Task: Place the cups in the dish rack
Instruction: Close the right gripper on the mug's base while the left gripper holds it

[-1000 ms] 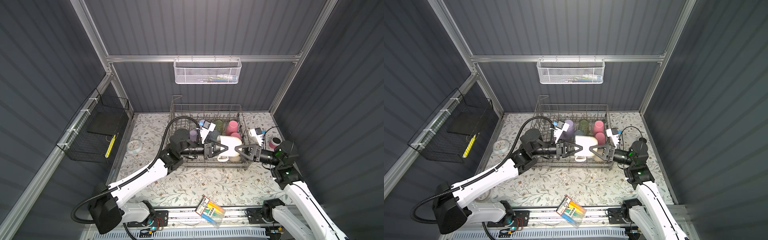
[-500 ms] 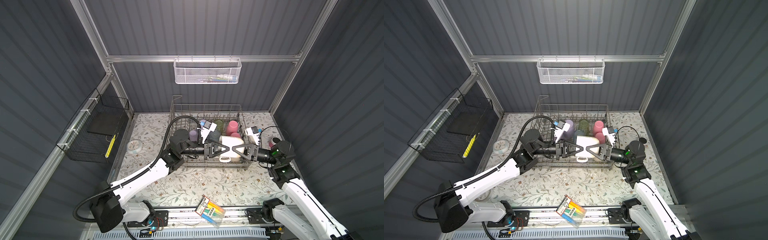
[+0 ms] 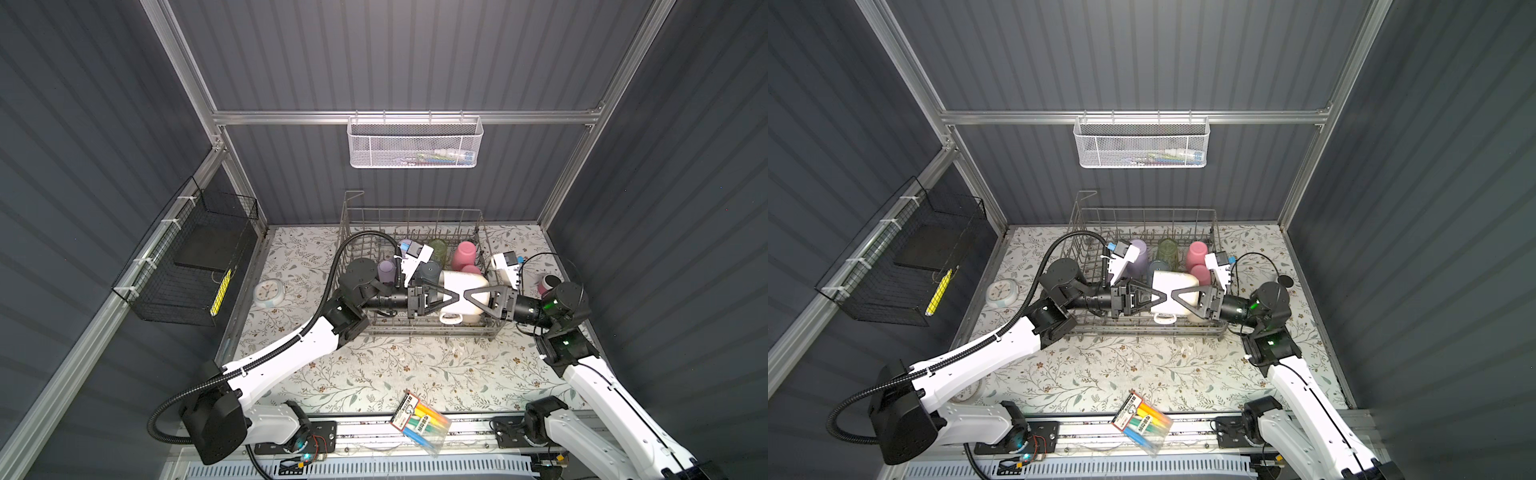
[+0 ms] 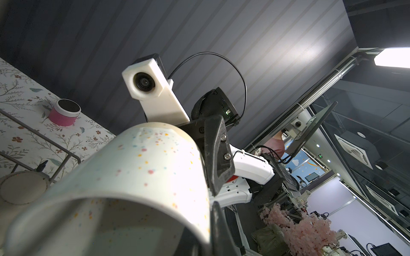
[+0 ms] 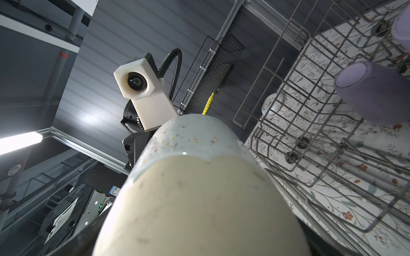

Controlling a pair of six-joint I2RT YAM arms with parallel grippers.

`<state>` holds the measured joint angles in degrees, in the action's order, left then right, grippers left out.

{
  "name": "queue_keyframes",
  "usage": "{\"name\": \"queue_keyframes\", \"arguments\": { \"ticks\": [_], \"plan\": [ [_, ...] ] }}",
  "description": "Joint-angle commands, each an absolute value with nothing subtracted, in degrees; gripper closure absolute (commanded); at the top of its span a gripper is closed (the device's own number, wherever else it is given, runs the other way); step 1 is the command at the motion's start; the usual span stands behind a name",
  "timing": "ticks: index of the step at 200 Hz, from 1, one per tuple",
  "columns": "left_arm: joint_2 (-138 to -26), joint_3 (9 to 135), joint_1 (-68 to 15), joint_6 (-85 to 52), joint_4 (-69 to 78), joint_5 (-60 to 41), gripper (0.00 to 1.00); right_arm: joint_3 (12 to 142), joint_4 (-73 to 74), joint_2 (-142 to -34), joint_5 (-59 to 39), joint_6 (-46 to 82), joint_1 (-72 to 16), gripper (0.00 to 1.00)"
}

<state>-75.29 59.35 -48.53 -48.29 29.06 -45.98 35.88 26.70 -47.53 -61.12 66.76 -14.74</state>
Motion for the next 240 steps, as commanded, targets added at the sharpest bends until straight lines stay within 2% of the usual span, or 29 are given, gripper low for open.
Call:
{"name": "queue_keyframes", "arguments": {
  "ticks": [1, 116, 143, 213, 240],
  "plan": [
    [-74.8, 59.7, -48.3, -48.1, 35.2, -47.1, 1.00, 35.9, 31.7, -47.4, -60.1, 67.8, -15.2, 0.01],
    [-74.8, 59.5, -48.2, -47.5, 34.6, -47.5, 1.00, 36.1, 31.7, -48.2, -59.2, 67.5, -16.3, 0.01],
    [-75.0, 59.4, -48.3, -47.5, 34.3, -47.5, 1.00, 36.0, 32.0, -48.5, -59.0, 67.4, -16.5, 0.05],
    [-74.1, 59.4, -46.7, -47.5, 33.3, -46.9, 1.00, 35.7, 30.7, -47.9, -57.8, 66.5, -16.7, 0.41],
    [-72.9, 58.6, -45.6, -47.7, 33.5, -45.9, 0.88, 36.1, 27.5, -47.2, -56.8, 64.4, -16.7, 0.58]
  ]
}}
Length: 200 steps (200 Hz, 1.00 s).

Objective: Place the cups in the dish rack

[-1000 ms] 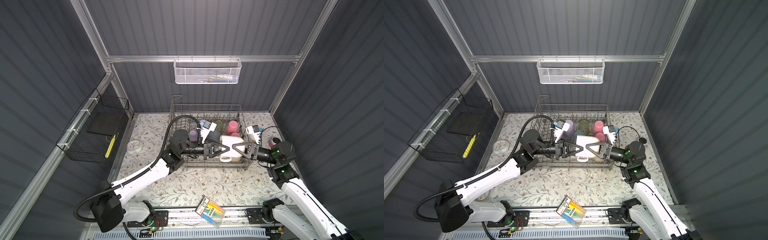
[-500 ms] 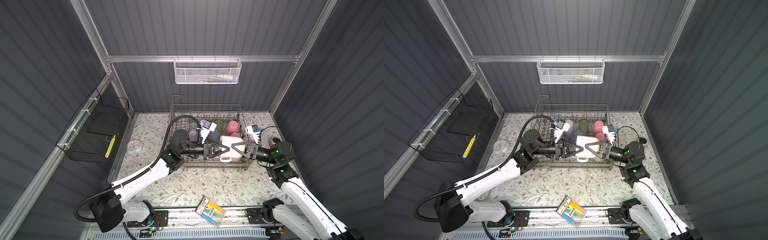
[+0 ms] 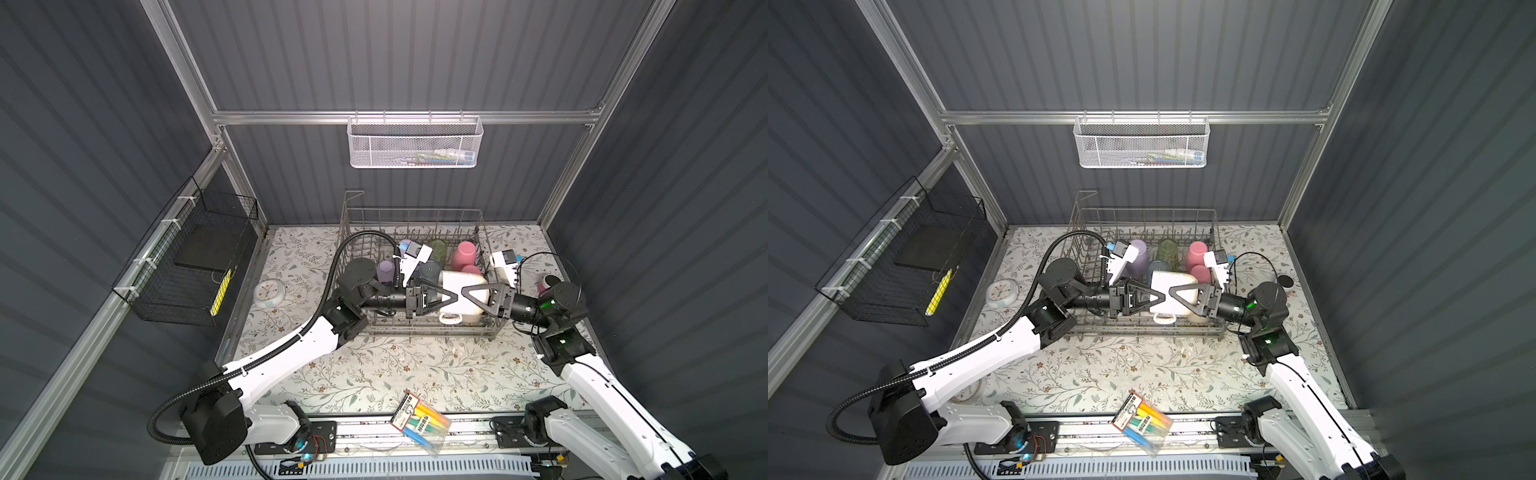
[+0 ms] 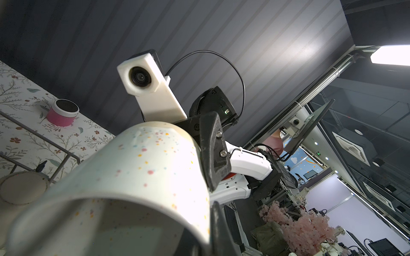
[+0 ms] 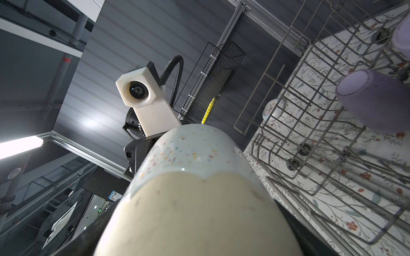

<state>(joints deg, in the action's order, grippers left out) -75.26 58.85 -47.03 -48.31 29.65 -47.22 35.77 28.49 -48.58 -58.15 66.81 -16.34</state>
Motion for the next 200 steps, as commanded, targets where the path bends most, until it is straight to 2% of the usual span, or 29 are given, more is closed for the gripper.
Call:
{"name": "queue_keyframes", "arguments": {
  "ticks": [1, 38, 76, 117, 156, 200],
  "plan": [
    [-72.8, 58.5, -45.6, -47.8, 33.6, -45.8, 0.88, 36.1, 27.4, -47.2, -56.7, 64.3, -16.7, 0.58],
    [-70.8, 56.8, -44.1, -49.3, 35.3, -44.0, 0.76, 36.6, 24.1, -46.7, -55.6, 61.9, -16.6, 0.65],
    [-68.8, 55.8, -42.4, -49.2, 33.7, -42.7, 0.71, 37.1, 22.4, -46.5, -55.5, 60.8, -16.0, 0.67],
    [-64.0, 54.9, -40.4, -46.8, 27.6, -40.8, 0.71, 39.7, 12.0, -46.5, -54.7, 55.0, -13.5, 0.69],
    [-61.3, 55.1, -40.2, -44.2, 23.3, -40.1, 0.71, 41.8, 8.5, -48.6, -54.2, 53.3, -12.3, 0.71],
    [-58.7, 55.1, -40.1, -41.7, 19.9, -39.7, 0.71, 52.3, -8.5, -52.3, -49.9, 41.5, -12.2, 0.71]
  ]
}}
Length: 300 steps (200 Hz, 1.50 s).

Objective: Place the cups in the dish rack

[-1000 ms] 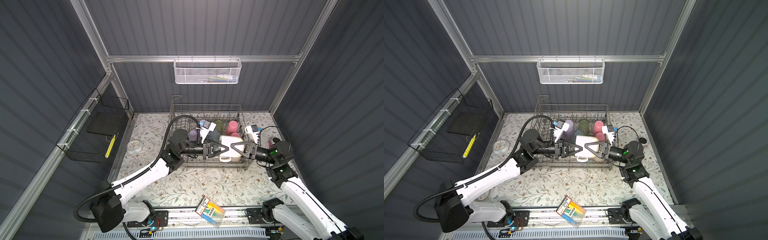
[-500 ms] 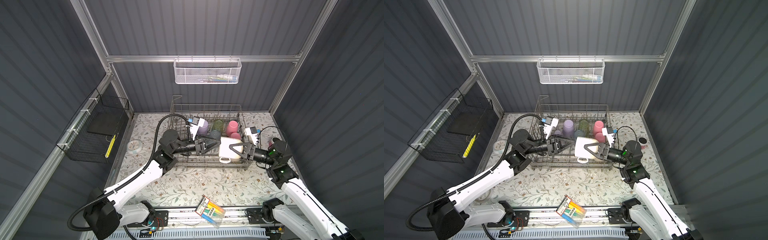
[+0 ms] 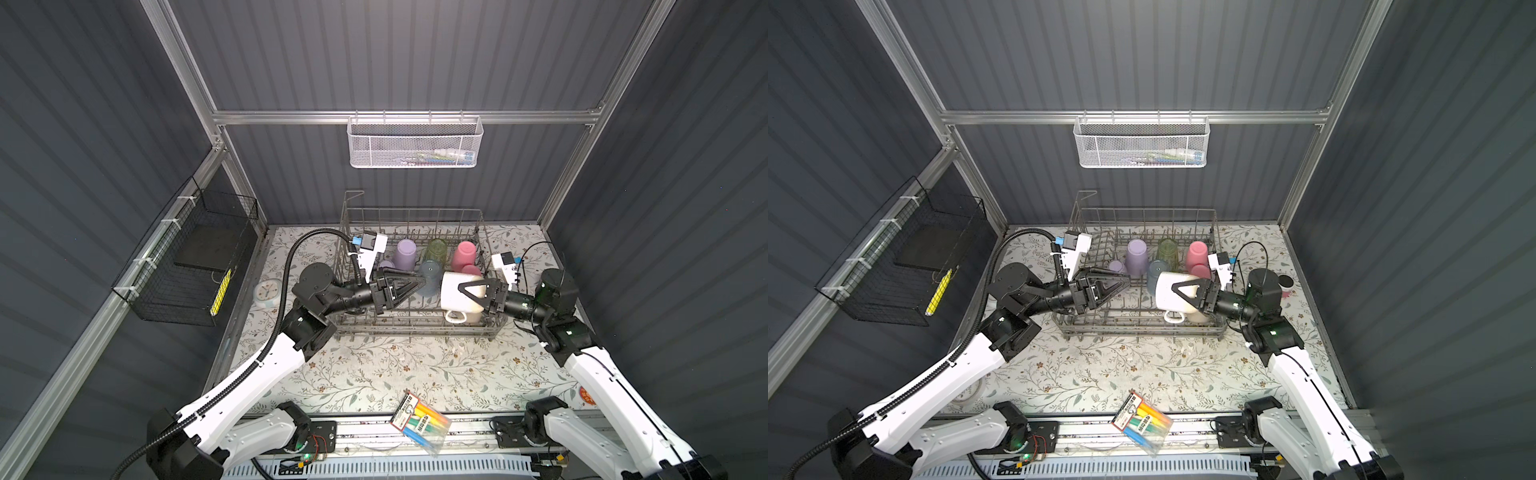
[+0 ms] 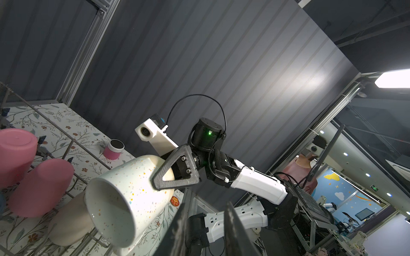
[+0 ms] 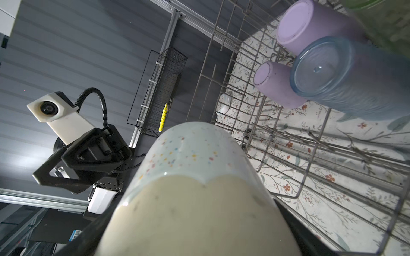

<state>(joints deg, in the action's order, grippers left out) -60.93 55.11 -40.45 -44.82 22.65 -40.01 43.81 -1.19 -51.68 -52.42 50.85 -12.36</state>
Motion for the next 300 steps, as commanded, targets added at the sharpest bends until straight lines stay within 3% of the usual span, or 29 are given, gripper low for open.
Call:
{"name": "queue_keyframes", "arguments": {
  "ticks": [1, 38, 102, 162, 300],
  "plan": [
    [-58.7, 55.0, -40.1, -41.7, 19.7, -39.7, 0.71, 52.6, -9.1, -52.5, -49.7, 41.2, -12.2, 0.71],
    [-56.8, 53.9, -40.0, -40.3, 18.6, -39.2, 0.72, 63.7, -25.9, -57.6, -42.0, 29.3, -12.2, 0.71],
    [-55.3, 52.0, -39.8, -38.8, 17.8, -39.2, 0.74, 75.2, -40.8, -68.9, -31.7, 17.9, -16.0, 0.71],
    [-54.2, 50.4, -39.7, -38.5, 17.9, -39.1, 0.77, 77.9, -42.4, -75.7, -25.1, 15.3, -20.2, 0.72],
    [-52.0, 48.7, -39.5, -36.7, 15.5, -38.5, 0.80, 80.6, -41.9, -86.4, -19.8, 14.7, -28.2, 0.72]
  ]
}}
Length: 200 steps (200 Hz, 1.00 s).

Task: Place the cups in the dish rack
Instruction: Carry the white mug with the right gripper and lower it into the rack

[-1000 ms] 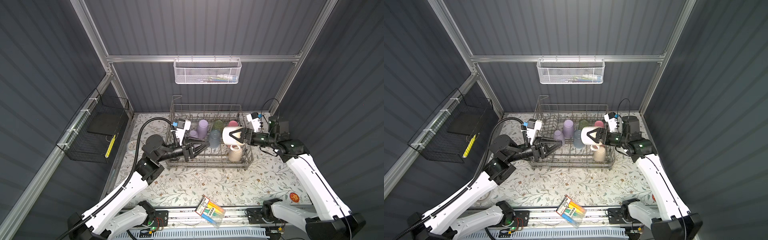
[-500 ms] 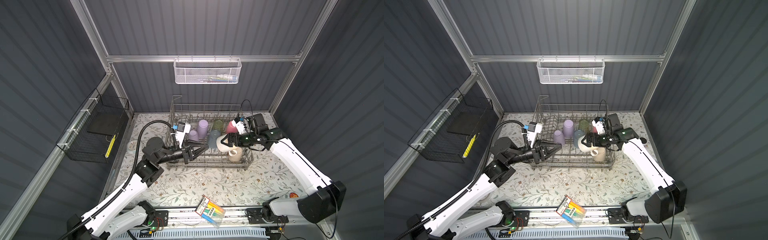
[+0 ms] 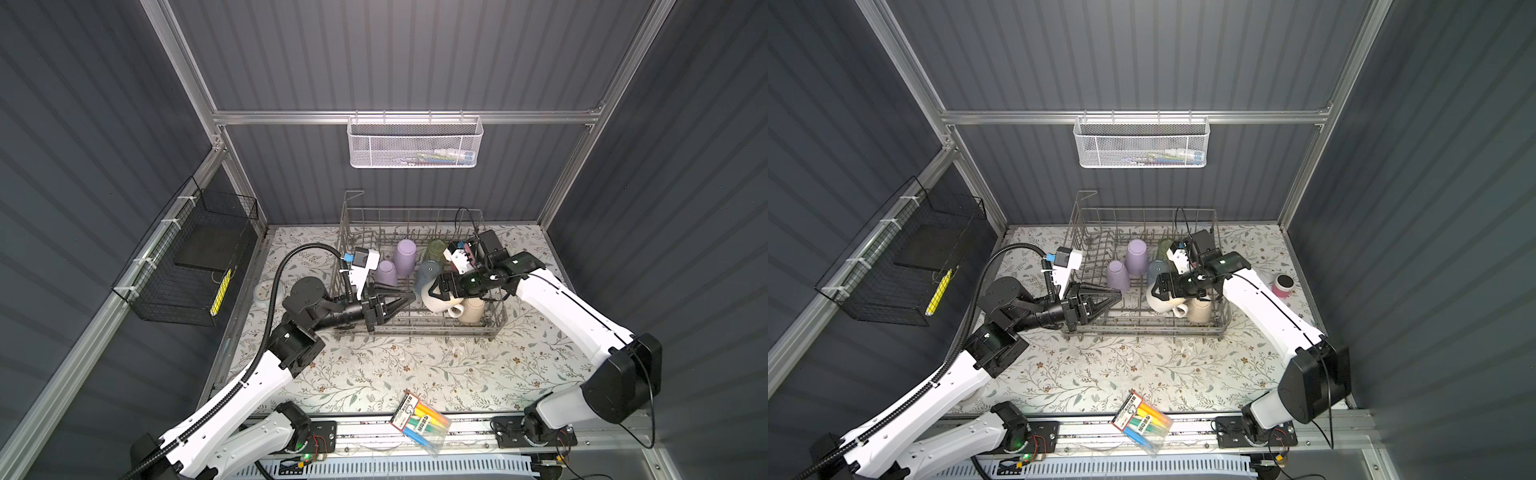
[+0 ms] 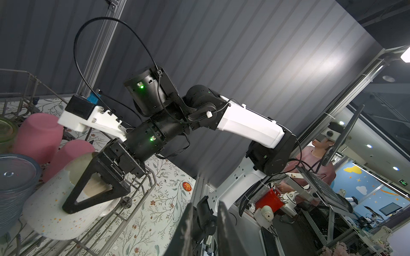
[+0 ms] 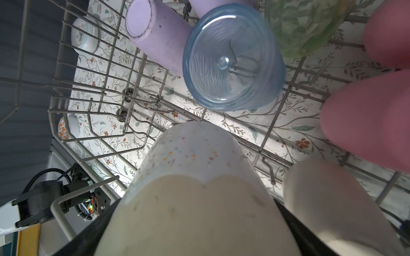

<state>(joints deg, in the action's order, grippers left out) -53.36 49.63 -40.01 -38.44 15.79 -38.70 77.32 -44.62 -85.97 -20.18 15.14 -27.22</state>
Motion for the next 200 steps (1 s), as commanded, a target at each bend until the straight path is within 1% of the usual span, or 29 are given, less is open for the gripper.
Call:
{"name": "queue_keyframes", "arguments": {
  "ticks": [1, 5, 8, 118, 200],
  "plan": [
    [-52.0, 48.6, -39.5, -36.7, 15.5, -38.5, 0.80, 80.6, -41.9, -86.5, -19.8, 14.7, -28.3, 0.72],
    [-51.9, 48.6, -39.5, -36.7, 15.5, -38.5, 0.80, 80.6, -42.0, -86.8, -19.8, 14.7, -28.4, 0.72],
    [-51.9, 48.5, -39.6, -36.7, 15.4, -38.4, 0.80, 80.8, -42.0, -87.1, -17.7, 14.8, -28.6, 0.72],
    [-50.3, 48.3, -39.5, -35.2, 12.9, -38.1, 0.83, 84.5, -44.7, -94.5, -8.4, 14.3, -31.9, 0.72],
    [-50.6, 48.3, -39.5, -34.6, 12.4, -38.5, 0.85, 86.0, -45.8, -99.1, -4.9, 16.2, -32.9, 0.66]
  ]
}}
